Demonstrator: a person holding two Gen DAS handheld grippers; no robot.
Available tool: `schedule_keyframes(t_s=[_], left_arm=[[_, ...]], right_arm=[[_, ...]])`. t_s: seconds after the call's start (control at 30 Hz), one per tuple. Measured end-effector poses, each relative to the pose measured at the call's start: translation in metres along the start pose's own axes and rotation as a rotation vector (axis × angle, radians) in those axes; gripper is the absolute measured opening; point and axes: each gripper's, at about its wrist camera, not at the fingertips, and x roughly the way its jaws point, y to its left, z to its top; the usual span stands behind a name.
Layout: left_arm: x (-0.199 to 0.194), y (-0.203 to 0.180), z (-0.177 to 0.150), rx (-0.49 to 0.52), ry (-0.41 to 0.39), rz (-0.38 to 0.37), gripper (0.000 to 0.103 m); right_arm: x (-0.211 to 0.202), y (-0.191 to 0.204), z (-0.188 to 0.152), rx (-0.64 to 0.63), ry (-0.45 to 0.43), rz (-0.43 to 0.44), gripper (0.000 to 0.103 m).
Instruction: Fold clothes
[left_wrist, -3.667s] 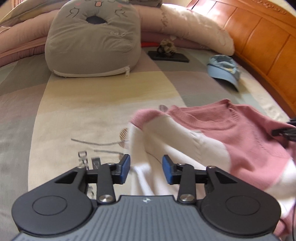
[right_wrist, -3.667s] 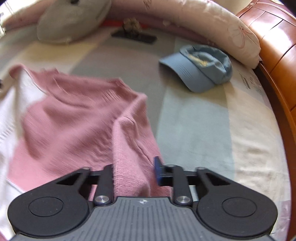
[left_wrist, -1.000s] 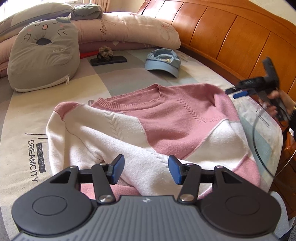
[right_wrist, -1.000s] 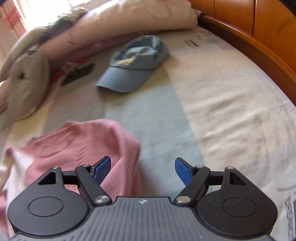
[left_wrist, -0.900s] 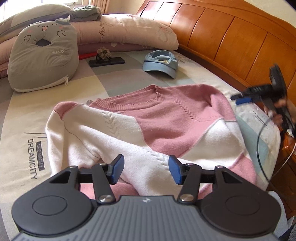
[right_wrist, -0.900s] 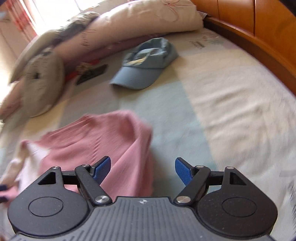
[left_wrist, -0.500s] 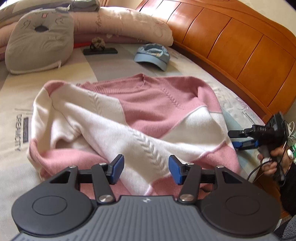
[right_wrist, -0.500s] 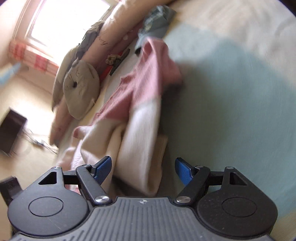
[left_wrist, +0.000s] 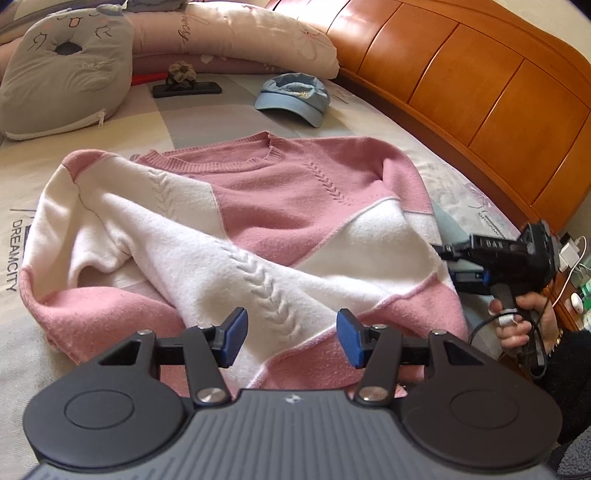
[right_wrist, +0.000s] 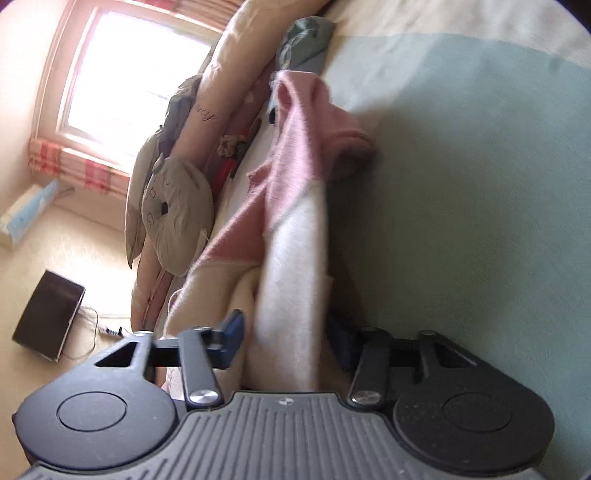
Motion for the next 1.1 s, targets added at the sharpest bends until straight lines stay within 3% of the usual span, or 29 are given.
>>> schedule_keyframes(t_s=[0.2,0.47,0.53,0.73,0.9,1.03,1.1], left_arm=[[0.004,-0.003,0.002,0.003,0.002,-0.001,0.053],[0.000,0.002,0.000,0.009,-0.001,0.023,0.053],[0.001,0.005,-0.001,0.000,0.001,0.026,0.053],[0.003,0.005,0.000,0.005,0.003,0.030,0.053],[0.005,0.008,0.002,0.008,0.006,0.045,0.053],[0.008,0.008,0.003,0.003,0.009,0.053,0.053],[0.008,0.007,0.004,0.007,0.010,0.053,0.053]], right_arm=[[0.004,0.022,-0.009,-0.114,0.023,-0.120,0.025],[-0.038,0.042,0.025,-0.247,-0.059,-0.263,0.020],[-0.056,0.037,0.042,-0.256,-0.089,-0.320,0.008],[-0.104,0.013,0.092,-0.278,-0.149,-0.494,0.008],[-0.122,0.012,0.135,-0.336,-0.201,-0.644,0.008],[-0.136,0.014,0.176,-0.347,-0.295,-0.736,0.008],[-0.139,0.014,0.190,-0.346,-0.315,-0.739,0.014]])
